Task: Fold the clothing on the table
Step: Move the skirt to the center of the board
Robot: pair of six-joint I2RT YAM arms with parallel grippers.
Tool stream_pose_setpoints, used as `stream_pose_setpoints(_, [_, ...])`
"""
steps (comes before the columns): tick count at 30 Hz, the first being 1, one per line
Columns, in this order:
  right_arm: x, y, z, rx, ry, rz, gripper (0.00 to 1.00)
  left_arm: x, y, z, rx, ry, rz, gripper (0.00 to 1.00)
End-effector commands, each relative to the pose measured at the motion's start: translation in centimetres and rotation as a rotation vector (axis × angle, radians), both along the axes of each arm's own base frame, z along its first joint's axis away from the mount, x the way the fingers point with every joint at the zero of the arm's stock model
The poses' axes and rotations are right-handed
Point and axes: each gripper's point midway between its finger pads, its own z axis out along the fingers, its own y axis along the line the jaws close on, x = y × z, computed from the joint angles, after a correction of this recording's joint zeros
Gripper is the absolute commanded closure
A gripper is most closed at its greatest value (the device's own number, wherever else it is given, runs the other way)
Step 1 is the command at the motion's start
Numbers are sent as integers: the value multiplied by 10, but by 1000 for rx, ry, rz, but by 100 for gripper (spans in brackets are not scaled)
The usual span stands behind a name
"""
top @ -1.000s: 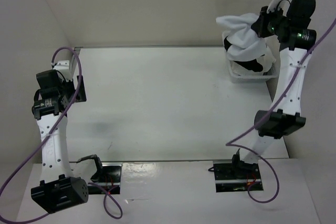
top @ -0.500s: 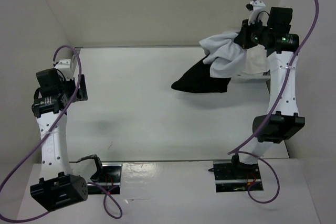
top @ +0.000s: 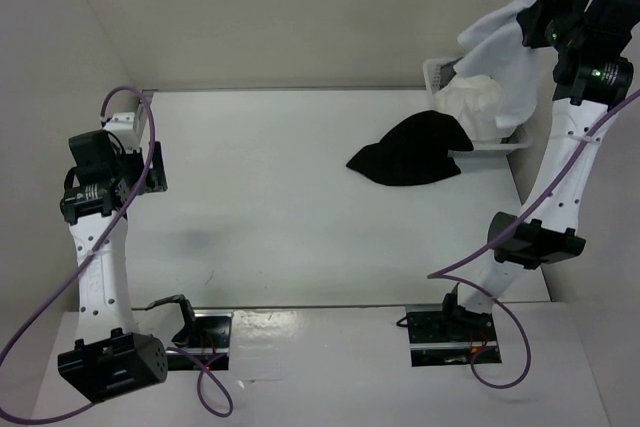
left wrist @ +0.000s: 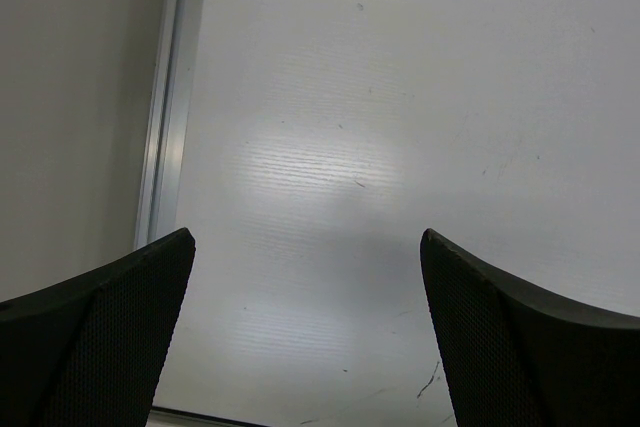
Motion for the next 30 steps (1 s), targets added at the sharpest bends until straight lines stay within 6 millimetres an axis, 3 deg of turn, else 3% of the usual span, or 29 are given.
stream_pose_setpoints(1, [22,-6,-1,12,-30,-3,100,3,0,18,11,-51,-7,1])
stream_pose_setpoints(2, [27,-10,-6,0,-32,-15,100,3,0,18,11,-51,-7,1])
stream_pose_setpoints(3, [44,-29,-49,24,46,-48,100,1,0,16,11,-51,-7,1])
stream_pose_setpoints(6, [61,-42,-85,37,88,-68,100,0,-1,13,8,-43,-7,1])
stream_pose_setpoints(8, [78,-53,-121,50,146,-94,100,0,1,13,13,-41,0,1])
stream_pose_setpoints(11, [96,-60,-152,68,200,-94,100,-4,2,13,13,-39,10,1])
stream_pose_setpoints(14, [106,-63,-149,73,184,-96,100,-6,3,11,15,-29,17,1])
stream_pose_setpoints(16, [115,-66,-159,79,202,-96,98,-10,4,12,17,-29,15,1])
stream_pose_setpoints(17, [119,-63,-145,74,177,-105,84,-9,2,12,11,-31,6,1])
stream_pose_setpoints(18, [122,-64,-155,82,204,-105,56,-10,4,12,11,-31,15,1])
stream_pose_setpoints(20, [120,-57,-140,87,185,-98,2,-11,6,13,5,-33,19,1])
stream_pose_setpoints(22, [114,-50,-133,77,185,-87,2,-12,8,9,2,-25,30,1])
stream_pose_setpoints(24, [108,-25,-140,54,218,-32,2,-12,7,9,-4,-27,21,1])
stream_pose_setpoints(25, [96,-14,-133,41,225,-15,2,-11,5,9,-9,-29,14,1])
stream_pose_setpoints(27, [86,25,-158,-9,310,73,2,-12,6,9,-14,-31,16,1])
stream_pose_setpoints(29, [63,60,-192,-33,427,153,2,-10,5,7,-17,-24,1,1])
stream_pose_setpoints(30, [55,95,-205,-63,458,220,2,-9,2,7,-28,-28,-15,1])
